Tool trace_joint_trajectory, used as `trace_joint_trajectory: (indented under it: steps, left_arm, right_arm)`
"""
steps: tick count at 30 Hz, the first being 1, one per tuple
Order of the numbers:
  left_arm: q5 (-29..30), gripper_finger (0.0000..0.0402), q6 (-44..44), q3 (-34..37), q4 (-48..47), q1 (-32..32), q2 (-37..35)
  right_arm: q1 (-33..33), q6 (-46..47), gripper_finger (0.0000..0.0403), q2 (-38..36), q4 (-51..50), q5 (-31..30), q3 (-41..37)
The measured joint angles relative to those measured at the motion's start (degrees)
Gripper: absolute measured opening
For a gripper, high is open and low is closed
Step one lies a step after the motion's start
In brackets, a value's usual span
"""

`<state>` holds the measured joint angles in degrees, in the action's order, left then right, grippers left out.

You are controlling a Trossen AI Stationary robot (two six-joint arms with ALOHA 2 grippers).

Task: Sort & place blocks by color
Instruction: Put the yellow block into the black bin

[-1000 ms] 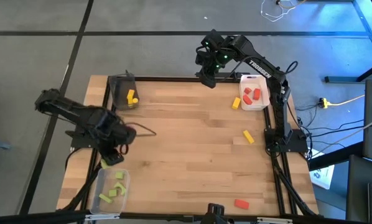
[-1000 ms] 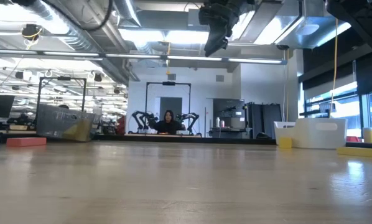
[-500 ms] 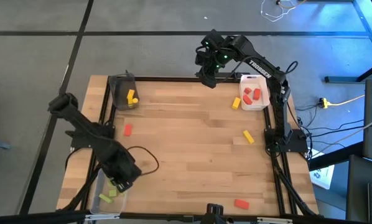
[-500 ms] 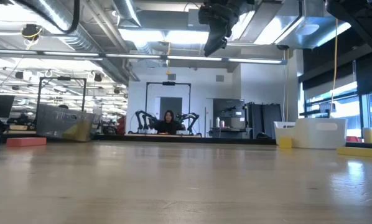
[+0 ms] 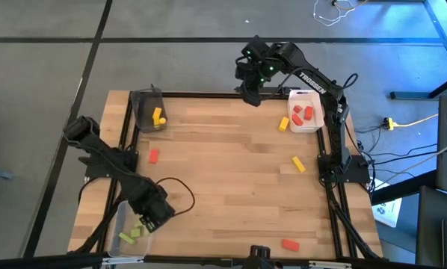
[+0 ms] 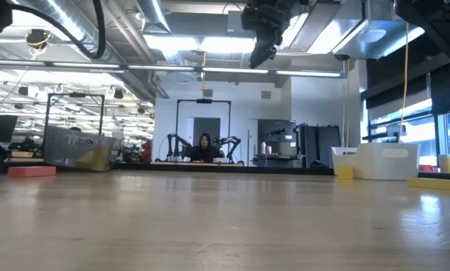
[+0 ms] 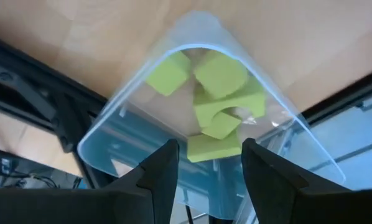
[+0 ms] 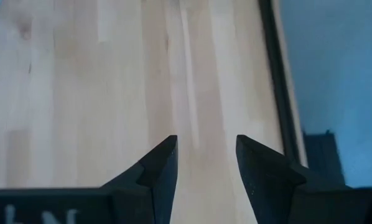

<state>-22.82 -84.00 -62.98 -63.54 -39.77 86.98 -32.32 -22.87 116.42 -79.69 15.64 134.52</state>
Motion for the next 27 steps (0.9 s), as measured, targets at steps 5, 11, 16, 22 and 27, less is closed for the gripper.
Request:
trace_joint_trajectory:
  steps: [5, 11, 16, 22, 27]
  left_arm:
    - [4.54, 0.0164, -5.07, 0.02, -2.82, 0.36, -2.62]
    - [20.91, 0.0164, -12.21, 0.00, -3.90, 2.35, -9.63]
    - [28.11, 0.0165, -13.52, 0.00, -9.57, 7.14, -15.05]
    - [31.83, 0.0165, -14.50, 0.00, -20.43, 16.40, -18.54]
    - [31.64, 0.0165, -13.78, 0.00, -23.76, 25.08, -19.67]
  right_arm:
    - [-0.14, 0.27, 0.0163, 0.00, -7.93, 0.01, 0.00]
    - [-0.22, 6.15, 0.0163, -0.78, -10.29, -0.43, 0.00]
    - [-0.30, 10.83, 0.0163, -4.53, -10.31, -5.47, 0.00]
    - [-0.30, 17.59, 0.0163, -9.47, -10.51, -7.54, -1.26]
    - [-0.28, 22.36, 0.0163, -13.27, -10.33, -8.39, -7.28]
